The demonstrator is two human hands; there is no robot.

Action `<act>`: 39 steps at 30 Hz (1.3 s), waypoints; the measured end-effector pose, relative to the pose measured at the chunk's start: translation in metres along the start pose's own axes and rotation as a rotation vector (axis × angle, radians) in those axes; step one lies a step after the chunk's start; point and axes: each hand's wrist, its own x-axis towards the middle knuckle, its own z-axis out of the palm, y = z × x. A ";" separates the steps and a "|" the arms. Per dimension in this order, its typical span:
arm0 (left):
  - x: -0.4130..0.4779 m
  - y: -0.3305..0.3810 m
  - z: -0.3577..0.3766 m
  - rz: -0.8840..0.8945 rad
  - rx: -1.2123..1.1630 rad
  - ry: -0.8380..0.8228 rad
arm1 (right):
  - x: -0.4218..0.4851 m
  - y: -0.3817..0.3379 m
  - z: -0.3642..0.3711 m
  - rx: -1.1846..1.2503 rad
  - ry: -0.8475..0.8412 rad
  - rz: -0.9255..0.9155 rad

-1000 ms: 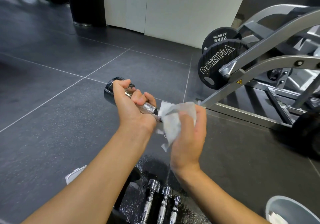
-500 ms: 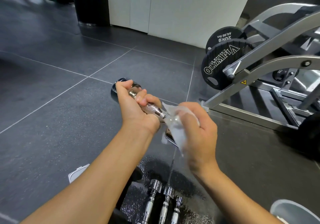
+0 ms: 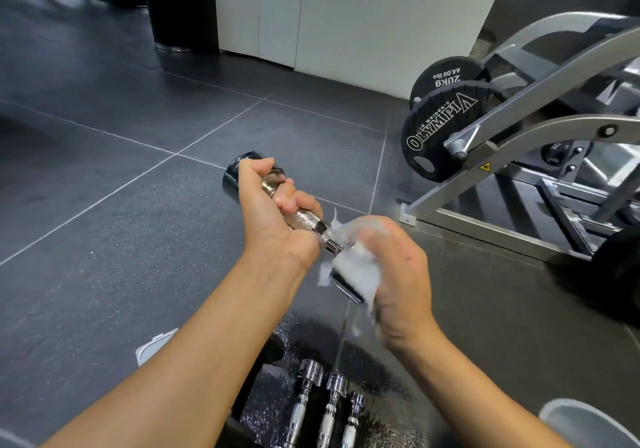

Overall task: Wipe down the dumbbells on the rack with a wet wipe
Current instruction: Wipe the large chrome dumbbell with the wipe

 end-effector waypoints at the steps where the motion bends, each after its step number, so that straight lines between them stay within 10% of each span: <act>1: 0.000 -0.001 0.000 -0.006 -0.007 0.009 | -0.002 -0.002 0.008 0.297 0.058 0.295; 5: 0.003 0.000 -0.001 -0.008 -0.015 -0.019 | -0.001 -0.007 0.012 0.724 0.020 0.788; 11: 0.004 -0.007 0.000 0.005 -0.004 -0.067 | 0.009 0.004 0.010 0.627 0.172 0.557; 17: 0.006 -0.002 -0.001 -0.006 -0.015 -0.039 | 0.007 0.001 -0.014 -0.670 -0.184 -0.731; 22: -0.001 -0.003 0.001 0.081 0.146 -0.068 | 0.015 0.010 -0.032 -1.182 -0.576 -1.062; 26: 0.001 0.000 0.002 0.093 0.146 -0.040 | 0.009 0.021 -0.027 -1.034 -0.424 -0.790; 32: 0.005 0.003 -0.002 0.002 0.004 -0.021 | -0.002 -0.007 0.000 0.512 -0.192 0.636; 39: 0.008 0.002 -0.002 0.016 -0.027 -0.007 | -0.003 -0.020 0.011 0.505 -0.071 0.642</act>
